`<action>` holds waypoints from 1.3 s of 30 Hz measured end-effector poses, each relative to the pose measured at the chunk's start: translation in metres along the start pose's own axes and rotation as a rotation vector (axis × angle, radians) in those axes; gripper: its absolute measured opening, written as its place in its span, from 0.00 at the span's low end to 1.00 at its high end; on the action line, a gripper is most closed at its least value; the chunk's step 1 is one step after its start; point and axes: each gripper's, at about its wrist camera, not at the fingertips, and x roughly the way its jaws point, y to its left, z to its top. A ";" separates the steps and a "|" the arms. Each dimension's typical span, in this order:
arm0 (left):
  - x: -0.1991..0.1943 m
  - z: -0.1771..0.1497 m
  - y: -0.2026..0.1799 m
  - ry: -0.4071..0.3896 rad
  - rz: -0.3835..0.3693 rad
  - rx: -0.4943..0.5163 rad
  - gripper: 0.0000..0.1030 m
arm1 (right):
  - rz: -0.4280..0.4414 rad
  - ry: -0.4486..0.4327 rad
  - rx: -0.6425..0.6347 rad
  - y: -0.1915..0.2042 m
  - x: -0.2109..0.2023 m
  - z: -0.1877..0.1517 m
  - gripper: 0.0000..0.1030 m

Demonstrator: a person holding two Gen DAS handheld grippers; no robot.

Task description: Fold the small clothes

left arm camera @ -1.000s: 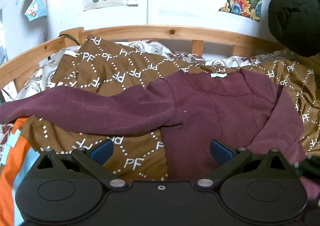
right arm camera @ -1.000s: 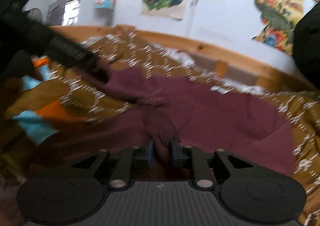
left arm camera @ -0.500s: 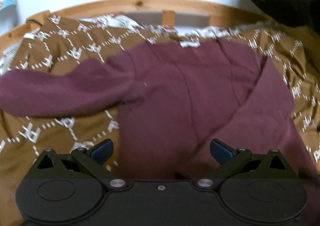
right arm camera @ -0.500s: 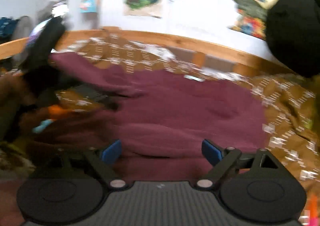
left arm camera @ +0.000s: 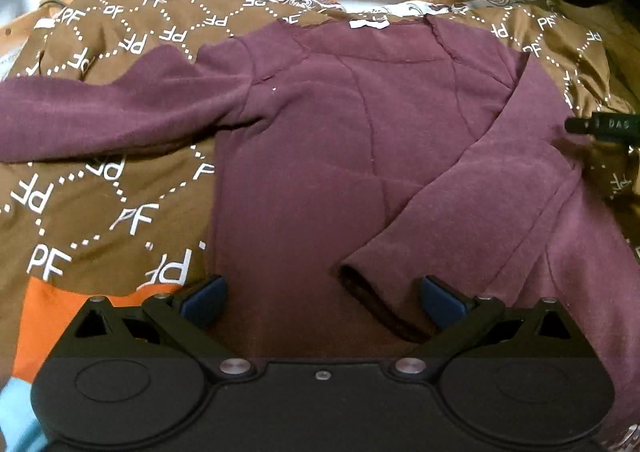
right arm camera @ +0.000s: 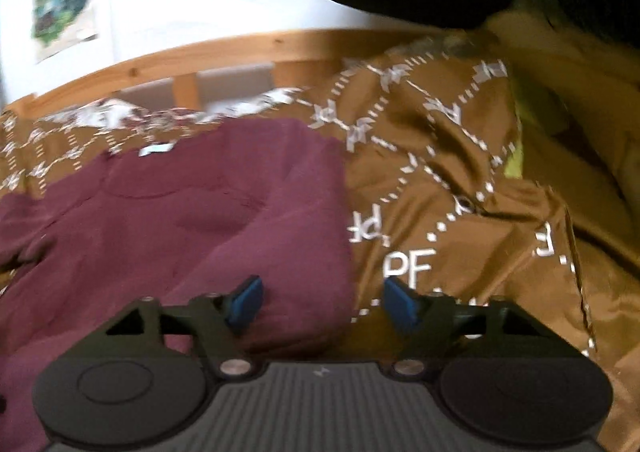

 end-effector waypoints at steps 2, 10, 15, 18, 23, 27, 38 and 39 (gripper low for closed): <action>0.000 -0.001 -0.003 -0.005 0.010 0.015 0.99 | 0.007 0.044 0.036 -0.004 0.011 -0.001 0.21; -0.006 0.000 -0.012 0.009 -0.006 0.015 0.99 | 0.016 -0.021 0.082 -0.018 -0.005 -0.001 0.10; -0.010 0.000 -0.010 0.004 -0.013 0.008 0.99 | 0.033 0.003 0.147 -0.022 -0.003 -0.007 0.20; -0.020 0.003 0.002 -0.018 -0.042 -0.050 0.99 | 0.032 -0.030 0.138 -0.018 -0.018 -0.007 0.42; -0.043 0.020 0.037 -0.101 0.042 -0.147 0.99 | 0.076 -0.090 0.099 -0.001 -0.054 -0.014 0.75; -0.062 0.031 0.079 -0.154 0.202 -0.190 0.99 | 0.160 -0.126 0.068 0.023 -0.083 -0.023 0.99; -0.110 0.041 0.232 -0.283 0.613 -0.238 0.99 | 0.377 -0.018 0.131 0.064 -0.097 -0.048 1.00; -0.110 0.042 0.244 -0.275 0.634 -0.250 0.99 | 0.391 -0.006 0.136 0.065 -0.094 -0.049 1.00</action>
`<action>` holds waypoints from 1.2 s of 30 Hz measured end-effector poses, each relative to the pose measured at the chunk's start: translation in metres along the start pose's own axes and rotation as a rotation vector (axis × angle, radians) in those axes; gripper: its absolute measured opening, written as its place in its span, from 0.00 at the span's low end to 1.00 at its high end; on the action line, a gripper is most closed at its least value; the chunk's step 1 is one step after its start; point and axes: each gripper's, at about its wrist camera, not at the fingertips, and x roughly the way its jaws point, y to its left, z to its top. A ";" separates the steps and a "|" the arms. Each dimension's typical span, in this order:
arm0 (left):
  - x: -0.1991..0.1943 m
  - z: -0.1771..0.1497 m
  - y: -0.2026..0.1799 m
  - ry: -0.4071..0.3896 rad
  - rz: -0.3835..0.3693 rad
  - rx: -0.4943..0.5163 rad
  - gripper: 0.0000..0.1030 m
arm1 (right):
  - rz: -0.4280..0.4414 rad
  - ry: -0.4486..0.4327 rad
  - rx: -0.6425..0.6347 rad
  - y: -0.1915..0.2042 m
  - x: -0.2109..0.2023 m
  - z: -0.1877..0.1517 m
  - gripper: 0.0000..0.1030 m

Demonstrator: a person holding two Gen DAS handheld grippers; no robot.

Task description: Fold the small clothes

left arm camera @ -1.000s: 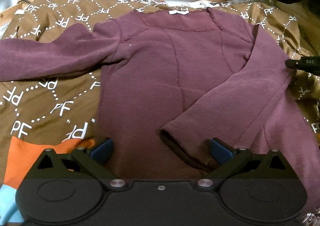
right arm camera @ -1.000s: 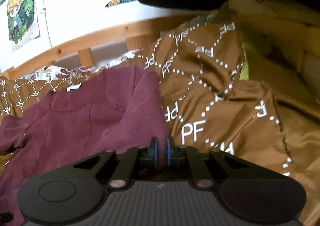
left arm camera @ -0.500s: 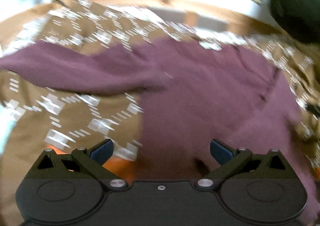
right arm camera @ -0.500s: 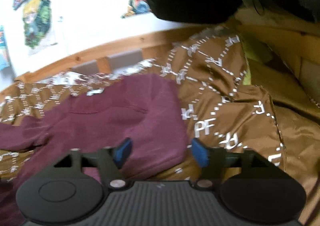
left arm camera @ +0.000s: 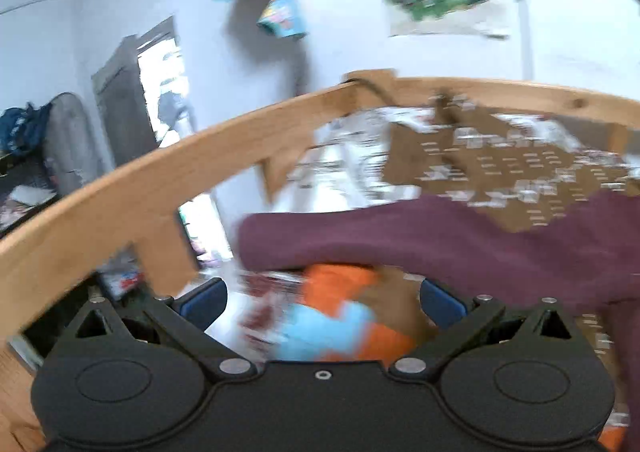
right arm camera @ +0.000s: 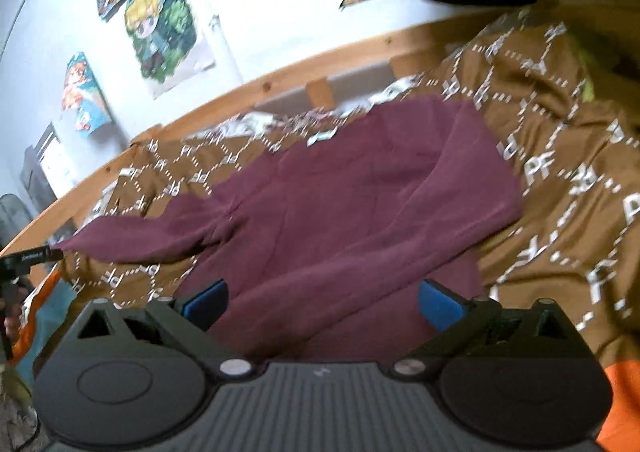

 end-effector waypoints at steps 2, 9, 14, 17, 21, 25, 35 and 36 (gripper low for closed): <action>0.013 0.006 0.016 0.004 0.020 -0.031 0.99 | 0.028 0.017 0.021 -0.001 0.006 -0.003 1.00; 0.051 0.021 0.027 0.032 -0.026 -0.005 0.91 | 0.062 0.080 0.103 -0.010 0.022 -0.015 1.00; 0.073 0.028 0.038 0.087 -0.056 -0.062 0.52 | 0.051 0.090 0.127 -0.015 0.024 -0.019 1.00; 0.073 0.033 0.040 0.107 -0.096 -0.081 0.15 | 0.041 0.083 0.149 -0.019 0.023 -0.017 1.00; 0.049 0.050 0.030 0.080 -0.106 -0.035 0.04 | 0.040 0.080 0.164 -0.021 0.022 -0.017 1.00; 0.008 0.082 0.015 0.086 -0.130 0.008 0.03 | 0.055 0.069 0.162 -0.019 0.019 -0.014 1.00; -0.106 0.145 -0.073 0.056 -0.355 0.114 0.03 | 0.073 0.034 0.159 -0.019 0.003 -0.004 1.00; -0.115 0.146 -0.085 0.051 -0.393 0.121 0.03 | 0.070 0.029 0.152 -0.019 0.000 -0.002 1.00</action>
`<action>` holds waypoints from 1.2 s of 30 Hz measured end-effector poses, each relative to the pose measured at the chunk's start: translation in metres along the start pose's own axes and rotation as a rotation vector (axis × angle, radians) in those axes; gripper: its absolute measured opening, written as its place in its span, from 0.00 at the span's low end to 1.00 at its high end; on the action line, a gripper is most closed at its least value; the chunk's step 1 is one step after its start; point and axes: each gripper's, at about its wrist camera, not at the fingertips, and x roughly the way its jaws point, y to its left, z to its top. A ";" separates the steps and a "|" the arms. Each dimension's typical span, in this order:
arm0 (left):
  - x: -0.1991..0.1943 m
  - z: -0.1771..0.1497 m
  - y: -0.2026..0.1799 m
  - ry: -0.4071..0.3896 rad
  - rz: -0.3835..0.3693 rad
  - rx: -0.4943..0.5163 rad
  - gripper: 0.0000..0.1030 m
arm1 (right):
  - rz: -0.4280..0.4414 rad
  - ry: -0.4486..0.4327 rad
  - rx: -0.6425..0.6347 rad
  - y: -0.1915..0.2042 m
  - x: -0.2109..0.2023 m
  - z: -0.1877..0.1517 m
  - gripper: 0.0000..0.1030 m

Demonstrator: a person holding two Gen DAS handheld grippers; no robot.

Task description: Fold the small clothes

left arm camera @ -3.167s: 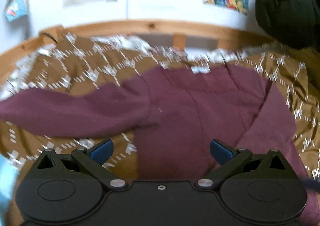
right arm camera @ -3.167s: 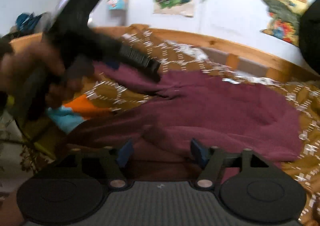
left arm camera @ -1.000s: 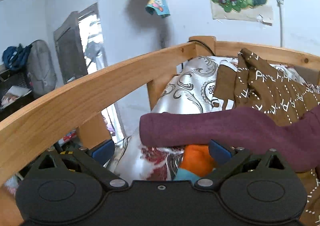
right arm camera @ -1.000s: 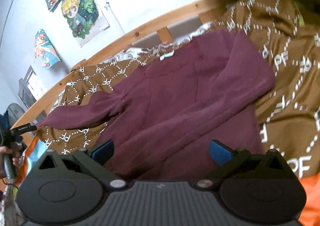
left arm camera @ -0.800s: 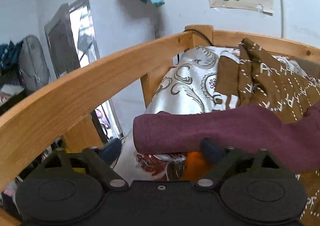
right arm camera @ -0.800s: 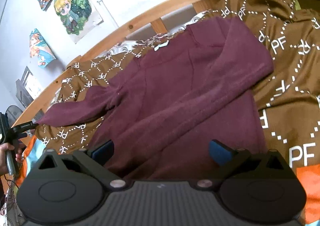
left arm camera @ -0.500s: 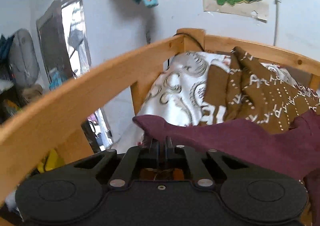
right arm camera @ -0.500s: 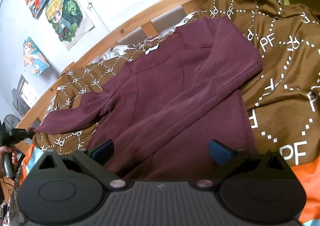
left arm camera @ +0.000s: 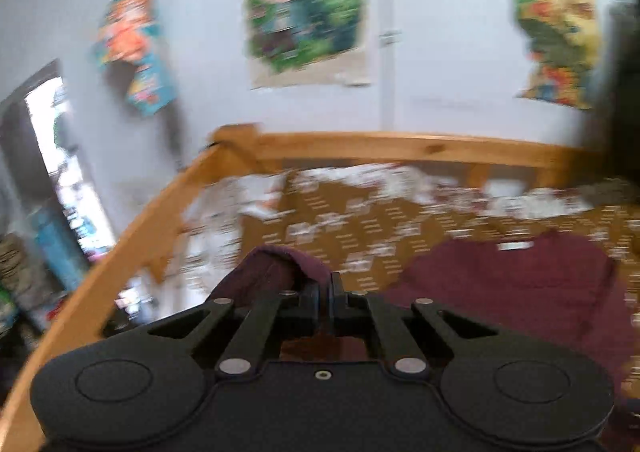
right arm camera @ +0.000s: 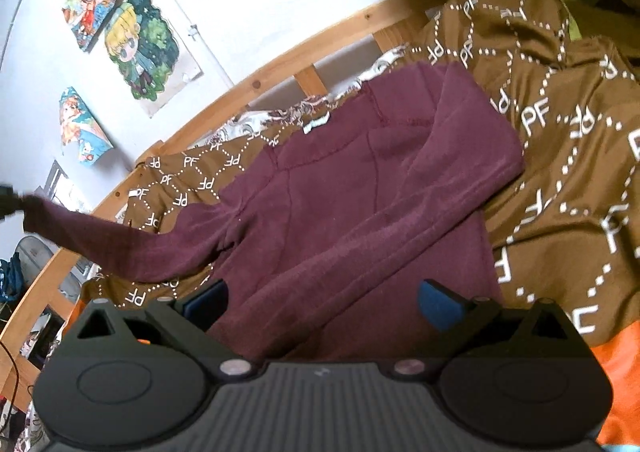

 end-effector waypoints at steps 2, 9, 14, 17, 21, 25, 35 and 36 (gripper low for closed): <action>-0.007 0.000 -0.029 -0.009 -0.062 0.028 0.03 | -0.012 -0.015 -0.013 -0.001 -0.006 0.003 1.00; -0.007 -0.023 -0.123 0.007 -0.225 0.196 0.03 | -0.141 -0.076 -0.023 -0.019 -0.027 0.025 1.00; 0.000 -0.049 -0.178 0.034 -0.385 0.277 0.03 | -0.190 -0.132 0.038 -0.044 -0.039 0.037 1.00; 0.006 -0.072 -0.204 0.054 -0.472 0.316 0.03 | -0.230 -0.148 0.060 -0.055 -0.040 0.038 1.00; 0.019 -0.105 -0.231 0.096 -0.551 0.321 0.03 | -0.261 -0.154 0.079 -0.063 -0.038 0.035 1.00; 0.029 -0.143 -0.260 0.135 -0.532 0.388 0.03 | -0.279 -0.148 0.071 -0.070 -0.032 0.030 1.00; 0.045 -0.180 -0.266 0.248 -0.627 0.329 0.16 | -0.310 -0.137 0.044 -0.071 -0.027 0.021 1.00; 0.045 -0.182 -0.265 0.256 -0.644 0.314 0.18 | -0.308 -0.136 0.043 -0.071 -0.027 0.021 1.00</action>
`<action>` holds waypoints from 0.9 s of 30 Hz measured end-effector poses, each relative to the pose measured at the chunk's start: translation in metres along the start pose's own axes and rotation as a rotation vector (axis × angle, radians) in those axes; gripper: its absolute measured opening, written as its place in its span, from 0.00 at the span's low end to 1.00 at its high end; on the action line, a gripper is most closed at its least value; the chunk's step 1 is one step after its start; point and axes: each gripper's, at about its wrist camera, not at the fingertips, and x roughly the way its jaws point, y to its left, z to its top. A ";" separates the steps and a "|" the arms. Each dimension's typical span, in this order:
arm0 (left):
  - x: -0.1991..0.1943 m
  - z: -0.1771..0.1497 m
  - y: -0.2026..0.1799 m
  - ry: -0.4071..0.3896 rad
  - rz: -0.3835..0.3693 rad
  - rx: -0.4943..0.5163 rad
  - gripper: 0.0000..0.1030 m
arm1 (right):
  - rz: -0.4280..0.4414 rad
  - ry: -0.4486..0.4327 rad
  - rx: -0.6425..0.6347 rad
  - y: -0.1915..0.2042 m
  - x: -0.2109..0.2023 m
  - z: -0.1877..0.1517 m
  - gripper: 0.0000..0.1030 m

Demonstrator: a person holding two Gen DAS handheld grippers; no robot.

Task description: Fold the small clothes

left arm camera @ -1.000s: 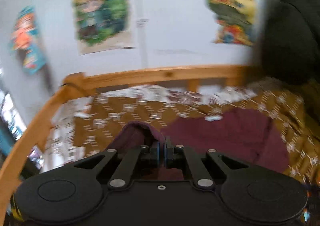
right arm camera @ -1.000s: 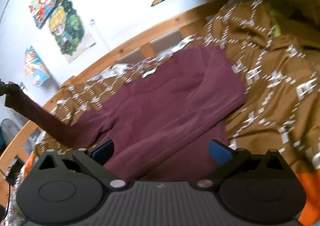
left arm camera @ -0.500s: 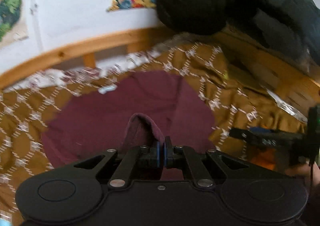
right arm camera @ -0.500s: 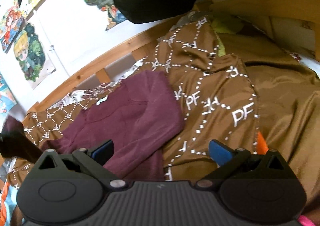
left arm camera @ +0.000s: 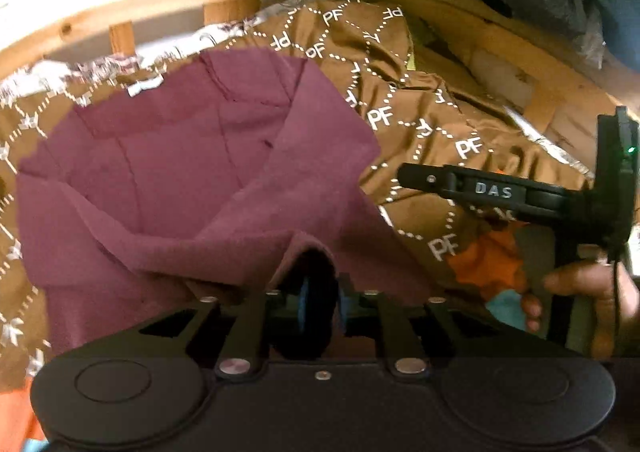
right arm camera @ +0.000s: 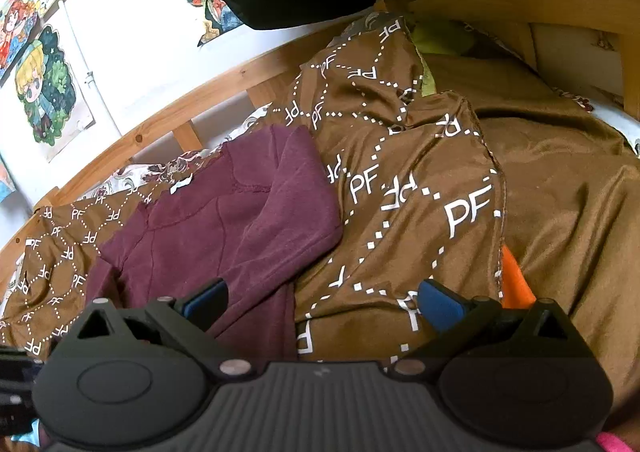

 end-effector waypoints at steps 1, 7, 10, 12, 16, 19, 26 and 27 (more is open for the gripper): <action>0.000 -0.002 0.001 0.002 -0.021 -0.013 0.24 | 0.001 0.002 -0.001 0.001 0.000 -0.001 1.00; -0.014 -0.007 0.014 -0.051 -0.098 -0.094 0.67 | 0.013 0.015 -0.010 0.003 0.003 -0.004 1.00; -0.022 -0.007 0.021 -0.065 -0.121 -0.106 0.72 | 0.026 0.020 -0.013 0.005 0.005 -0.006 1.00; -0.027 -0.008 0.027 -0.083 -0.129 -0.113 0.79 | 0.037 0.020 -0.018 0.006 0.006 -0.007 1.00; -0.035 -0.007 0.038 -0.116 -0.157 -0.126 0.84 | 0.065 0.024 -0.036 0.010 0.007 -0.010 1.00; -0.039 -0.004 0.048 -0.132 -0.160 -0.158 0.85 | 0.089 0.030 -0.054 0.014 0.009 -0.013 1.00; -0.032 0.002 0.096 -0.124 0.169 -0.178 0.87 | 0.322 0.053 -0.041 0.021 0.005 -0.015 1.00; -0.029 0.003 0.105 -0.117 0.217 -0.179 0.87 | 0.371 0.065 -0.039 0.024 0.005 -0.015 0.99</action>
